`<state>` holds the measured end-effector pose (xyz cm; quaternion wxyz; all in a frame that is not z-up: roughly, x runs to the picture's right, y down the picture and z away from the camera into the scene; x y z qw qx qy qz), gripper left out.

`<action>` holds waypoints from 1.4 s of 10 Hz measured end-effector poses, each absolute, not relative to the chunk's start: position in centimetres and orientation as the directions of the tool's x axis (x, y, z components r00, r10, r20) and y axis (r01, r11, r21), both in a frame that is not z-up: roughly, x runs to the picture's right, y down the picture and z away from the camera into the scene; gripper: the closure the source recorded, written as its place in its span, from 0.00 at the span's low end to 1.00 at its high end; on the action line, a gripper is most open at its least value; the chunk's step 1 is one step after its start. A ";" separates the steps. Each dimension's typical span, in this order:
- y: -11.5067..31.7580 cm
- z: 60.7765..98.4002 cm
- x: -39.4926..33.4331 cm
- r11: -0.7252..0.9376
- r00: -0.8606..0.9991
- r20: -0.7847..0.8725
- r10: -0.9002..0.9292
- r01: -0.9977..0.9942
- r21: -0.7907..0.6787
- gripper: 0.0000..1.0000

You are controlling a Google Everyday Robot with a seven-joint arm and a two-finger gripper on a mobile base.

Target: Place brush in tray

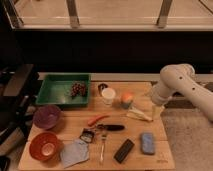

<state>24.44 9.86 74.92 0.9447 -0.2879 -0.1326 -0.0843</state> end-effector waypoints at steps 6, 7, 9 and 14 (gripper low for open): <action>9.9 74.9 24.5 0.820 0.951 0.299 -0.083 0.236 -0.522 0.21; 9.9 74.9 24.5 0.820 0.951 0.299 -0.084 0.236 -0.521 0.21; 9.9 74.9 24.5 0.820 0.951 0.298 -0.084 0.236 -0.521 0.21; 11.2 74.9 22.7 0.796 0.932 0.323 -0.163 0.318 -0.515 0.21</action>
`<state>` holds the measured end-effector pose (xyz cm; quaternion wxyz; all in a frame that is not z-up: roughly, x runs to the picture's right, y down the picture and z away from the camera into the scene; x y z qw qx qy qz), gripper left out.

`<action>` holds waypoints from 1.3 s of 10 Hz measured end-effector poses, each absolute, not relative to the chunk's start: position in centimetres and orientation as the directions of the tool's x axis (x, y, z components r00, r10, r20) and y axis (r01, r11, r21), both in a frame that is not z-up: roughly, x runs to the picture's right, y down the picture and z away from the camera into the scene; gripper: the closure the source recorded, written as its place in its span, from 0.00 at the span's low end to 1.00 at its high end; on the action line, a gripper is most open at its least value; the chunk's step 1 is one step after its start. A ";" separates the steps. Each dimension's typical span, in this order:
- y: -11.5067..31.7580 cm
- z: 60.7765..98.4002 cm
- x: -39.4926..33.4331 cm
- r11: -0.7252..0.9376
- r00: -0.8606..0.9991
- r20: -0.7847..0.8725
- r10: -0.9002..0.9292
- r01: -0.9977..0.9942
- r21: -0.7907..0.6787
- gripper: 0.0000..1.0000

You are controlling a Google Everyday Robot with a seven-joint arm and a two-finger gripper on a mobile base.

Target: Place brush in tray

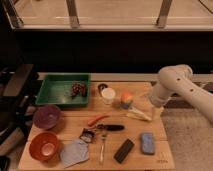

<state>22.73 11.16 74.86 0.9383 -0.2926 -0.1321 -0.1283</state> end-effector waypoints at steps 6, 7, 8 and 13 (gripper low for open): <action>15.8 77.5 12.3 0.693 0.835 0.463 -0.296 0.522 -0.498 0.21; 16.6 78.3 11.4 0.678 0.821 0.488 -0.297 0.541 -0.497 0.21; 17.3 78.8 10.8 0.669 0.810 0.514 -0.281 0.550 -0.500 0.21; 19.6 80.7 9.5 0.649 0.768 0.631 -0.106 0.535 -0.541 0.21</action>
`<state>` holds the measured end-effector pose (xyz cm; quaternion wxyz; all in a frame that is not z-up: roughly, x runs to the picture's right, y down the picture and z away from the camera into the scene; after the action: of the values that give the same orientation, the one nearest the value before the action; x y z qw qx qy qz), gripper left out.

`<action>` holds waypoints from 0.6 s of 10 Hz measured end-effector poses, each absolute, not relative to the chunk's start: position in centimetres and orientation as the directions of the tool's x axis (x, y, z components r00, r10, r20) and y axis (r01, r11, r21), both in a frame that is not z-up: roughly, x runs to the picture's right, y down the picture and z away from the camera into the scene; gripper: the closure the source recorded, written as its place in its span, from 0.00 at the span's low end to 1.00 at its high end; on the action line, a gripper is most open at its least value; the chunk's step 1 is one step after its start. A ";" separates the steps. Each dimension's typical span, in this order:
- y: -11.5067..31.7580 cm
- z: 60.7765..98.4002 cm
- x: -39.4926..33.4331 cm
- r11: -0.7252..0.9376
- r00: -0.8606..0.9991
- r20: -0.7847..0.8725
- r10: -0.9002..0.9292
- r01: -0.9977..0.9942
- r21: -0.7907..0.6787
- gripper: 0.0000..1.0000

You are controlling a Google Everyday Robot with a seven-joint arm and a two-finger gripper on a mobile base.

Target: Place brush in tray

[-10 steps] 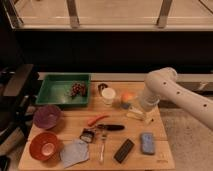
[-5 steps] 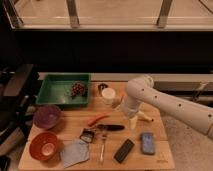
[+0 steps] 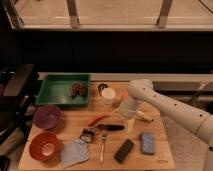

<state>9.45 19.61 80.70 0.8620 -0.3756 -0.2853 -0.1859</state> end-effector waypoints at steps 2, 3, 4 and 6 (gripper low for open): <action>20.3 80.5 8.6 0.650 0.746 0.663 -0.065 0.536 -0.539 0.21; 20.6 80.3 8.5 0.650 0.741 0.669 -0.057 0.536 -0.539 0.21; 20.8 80.6 8.2 0.657 0.733 0.678 -0.047 0.535 -0.532 0.21; 20.9 81.0 7.4 0.666 0.718 0.694 -0.043 0.538 -0.516 0.21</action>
<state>7.39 20.87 80.98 0.8495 -0.3710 -0.3340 -0.1710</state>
